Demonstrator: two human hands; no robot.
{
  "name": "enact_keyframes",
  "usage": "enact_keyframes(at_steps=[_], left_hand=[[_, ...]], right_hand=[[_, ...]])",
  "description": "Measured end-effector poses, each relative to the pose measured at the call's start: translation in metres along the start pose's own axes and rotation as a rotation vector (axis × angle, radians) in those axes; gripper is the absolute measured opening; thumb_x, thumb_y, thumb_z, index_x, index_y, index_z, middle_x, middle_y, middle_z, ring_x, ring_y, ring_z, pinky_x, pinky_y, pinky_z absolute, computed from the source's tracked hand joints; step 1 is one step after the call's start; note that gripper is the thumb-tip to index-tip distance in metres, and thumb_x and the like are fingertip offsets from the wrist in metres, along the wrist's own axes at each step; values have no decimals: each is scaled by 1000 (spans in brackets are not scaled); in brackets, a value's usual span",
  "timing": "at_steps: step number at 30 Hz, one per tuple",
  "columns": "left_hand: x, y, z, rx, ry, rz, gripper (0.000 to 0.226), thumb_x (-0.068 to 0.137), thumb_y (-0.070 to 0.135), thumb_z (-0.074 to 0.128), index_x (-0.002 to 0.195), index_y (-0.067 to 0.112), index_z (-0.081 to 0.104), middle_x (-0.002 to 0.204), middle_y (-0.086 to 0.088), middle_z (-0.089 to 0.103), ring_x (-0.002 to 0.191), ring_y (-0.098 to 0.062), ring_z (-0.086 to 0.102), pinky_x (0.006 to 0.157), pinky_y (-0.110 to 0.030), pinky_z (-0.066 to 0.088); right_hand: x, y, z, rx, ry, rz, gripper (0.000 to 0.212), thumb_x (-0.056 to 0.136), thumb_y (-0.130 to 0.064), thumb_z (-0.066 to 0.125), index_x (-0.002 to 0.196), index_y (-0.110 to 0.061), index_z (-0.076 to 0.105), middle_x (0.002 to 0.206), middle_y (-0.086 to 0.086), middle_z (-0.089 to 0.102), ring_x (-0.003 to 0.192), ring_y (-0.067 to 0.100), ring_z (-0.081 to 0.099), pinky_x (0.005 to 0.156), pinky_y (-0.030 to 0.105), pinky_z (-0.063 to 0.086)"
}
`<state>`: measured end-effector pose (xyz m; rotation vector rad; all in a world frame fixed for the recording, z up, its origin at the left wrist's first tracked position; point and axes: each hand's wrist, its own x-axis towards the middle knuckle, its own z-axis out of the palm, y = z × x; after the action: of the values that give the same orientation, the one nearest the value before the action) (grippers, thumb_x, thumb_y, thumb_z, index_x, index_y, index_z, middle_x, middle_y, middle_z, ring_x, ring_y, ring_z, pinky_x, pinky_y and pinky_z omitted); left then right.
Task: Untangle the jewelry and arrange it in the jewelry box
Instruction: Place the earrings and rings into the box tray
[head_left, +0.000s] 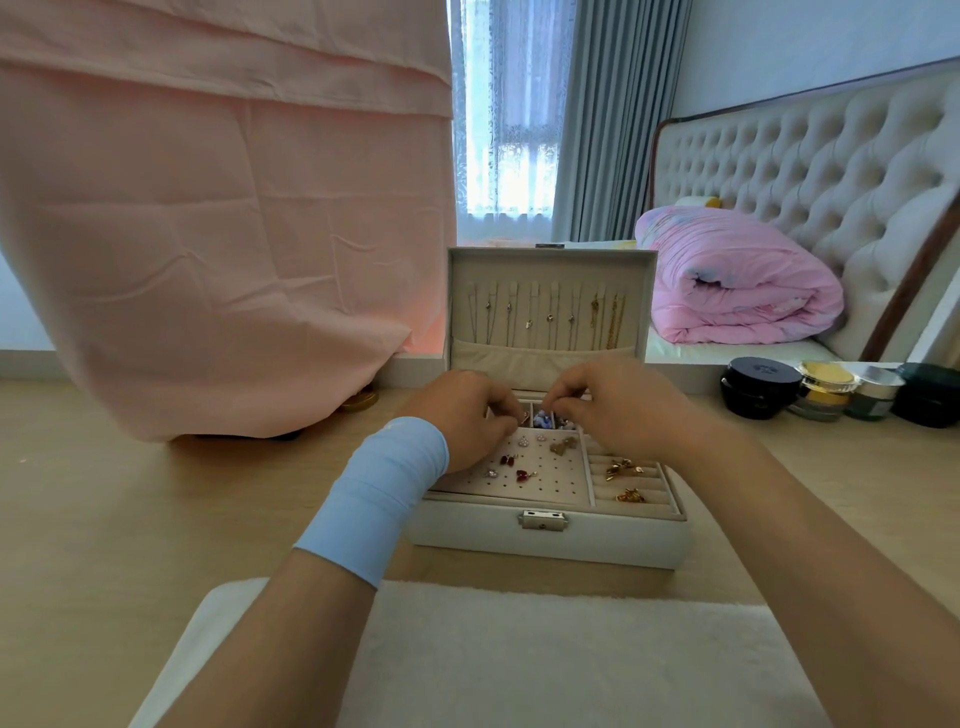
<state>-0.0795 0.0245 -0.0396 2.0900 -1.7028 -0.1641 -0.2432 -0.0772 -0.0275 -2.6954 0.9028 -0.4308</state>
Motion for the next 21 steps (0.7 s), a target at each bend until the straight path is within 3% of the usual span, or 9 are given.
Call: enact_keyframes(at_steps=[7,11,16,21], left_hand=[[-3,36,2,-103,55,97,10,93,35,59,97,37,69,97,21,63,89,-1,57,89,-36,53],[5,81,18,-98,20,185,9,94,39,58,99,39,66,95,23,60,88,0,56,85,-29,52],[21,138,45,3,-56,263,9,92,37,60,96,37,69,94,20,60,91,-8,57,82,-28,50],[36,162,73,232,-221,262,15,88,37,62,98,34,72,104,10,67,92,-16,62,82,-32,54]], right_hand=[[-33,42,-47,119,5,35,13,97,-27,64,100,-30,76,89,-20,68,87,-2,61,77,15,45],[-58,77,-58,41,-121,139,13,96,-27,66,100,-37,73,93,-17,68,92,2,61,74,18,44],[-85,114,-53,-4,-293,253,20,89,-24,75,106,-35,75,93,-12,67,85,4,63,70,19,45],[-92,131,-39,74,-338,268,27,80,-32,84,106,-34,77,92,-13,70,85,3,65,72,20,47]])
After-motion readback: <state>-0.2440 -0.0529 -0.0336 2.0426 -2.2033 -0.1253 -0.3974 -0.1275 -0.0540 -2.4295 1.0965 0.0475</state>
